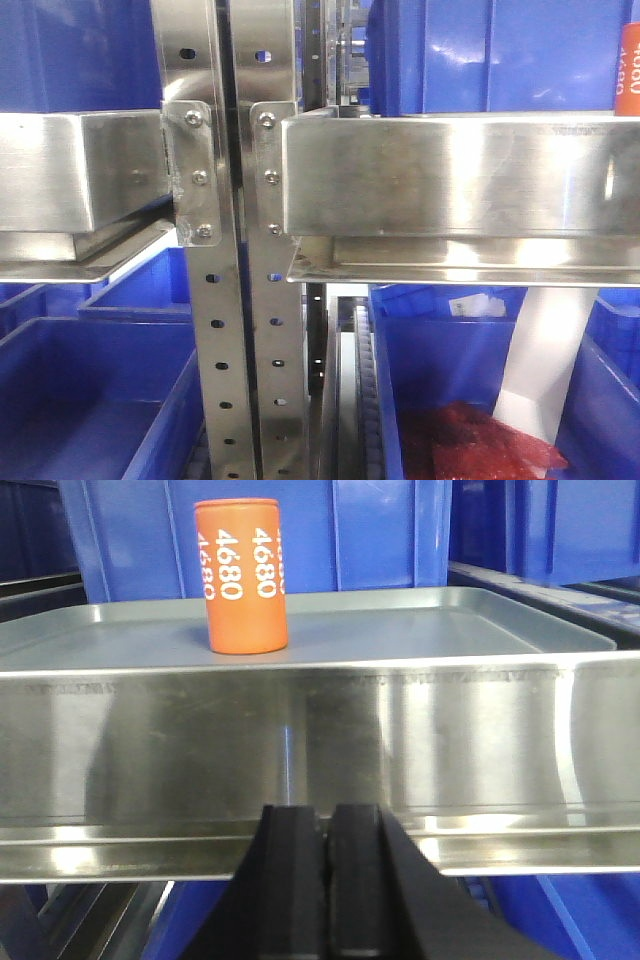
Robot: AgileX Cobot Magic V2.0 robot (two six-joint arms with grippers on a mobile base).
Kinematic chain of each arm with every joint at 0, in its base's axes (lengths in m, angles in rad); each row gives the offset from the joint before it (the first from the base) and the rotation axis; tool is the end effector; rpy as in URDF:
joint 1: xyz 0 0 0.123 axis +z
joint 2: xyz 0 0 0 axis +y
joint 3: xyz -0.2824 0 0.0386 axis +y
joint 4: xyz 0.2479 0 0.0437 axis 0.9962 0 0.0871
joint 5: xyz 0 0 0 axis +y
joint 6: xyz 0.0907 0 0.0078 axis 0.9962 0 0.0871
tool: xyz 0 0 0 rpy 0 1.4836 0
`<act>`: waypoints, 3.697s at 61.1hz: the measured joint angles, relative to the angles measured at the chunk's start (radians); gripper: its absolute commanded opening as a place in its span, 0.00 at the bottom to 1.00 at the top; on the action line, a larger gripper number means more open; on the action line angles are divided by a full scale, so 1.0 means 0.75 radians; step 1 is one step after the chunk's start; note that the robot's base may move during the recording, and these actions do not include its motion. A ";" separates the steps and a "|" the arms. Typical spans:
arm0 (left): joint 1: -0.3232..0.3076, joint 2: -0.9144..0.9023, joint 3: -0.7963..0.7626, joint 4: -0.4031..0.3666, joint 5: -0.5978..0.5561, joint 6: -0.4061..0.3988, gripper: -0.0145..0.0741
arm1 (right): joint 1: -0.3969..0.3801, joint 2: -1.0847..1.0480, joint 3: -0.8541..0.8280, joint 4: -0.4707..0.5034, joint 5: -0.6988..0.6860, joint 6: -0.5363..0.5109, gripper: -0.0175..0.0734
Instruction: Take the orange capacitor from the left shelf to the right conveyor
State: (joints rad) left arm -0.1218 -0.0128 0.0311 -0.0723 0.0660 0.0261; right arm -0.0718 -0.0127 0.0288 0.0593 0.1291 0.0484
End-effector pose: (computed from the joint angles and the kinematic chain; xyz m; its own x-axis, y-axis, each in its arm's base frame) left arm 0.0563 -0.0073 0.1973 -0.0028 -0.0460 -0.9989 0.1262 0.9909 -0.0460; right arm 0.0565 -0.0034 0.1923 -0.0504 0.1109 -0.9926 0.0699 0.9918 0.1073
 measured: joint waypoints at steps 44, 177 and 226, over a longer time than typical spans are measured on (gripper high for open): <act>0.000 0.000 0.000 0.000 0.000 0.000 0.02 | 0.000 0.000 0.000 0.000 0.000 0.000 0.26; 0.000 0.000 0.000 0.000 0.000 0.000 0.02 | 0.191 1.581 -0.892 0.000 -0.464 0.000 0.89; 0.000 0.000 0.000 0.000 0.000 0.000 0.02 | 0.188 1.837 -0.892 0.000 -0.624 0.000 0.33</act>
State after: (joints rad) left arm -0.1218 -0.0128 0.0311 -0.0723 0.0660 0.0261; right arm 0.0694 1.3649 -0.6401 0.0593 -0.3391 0.0484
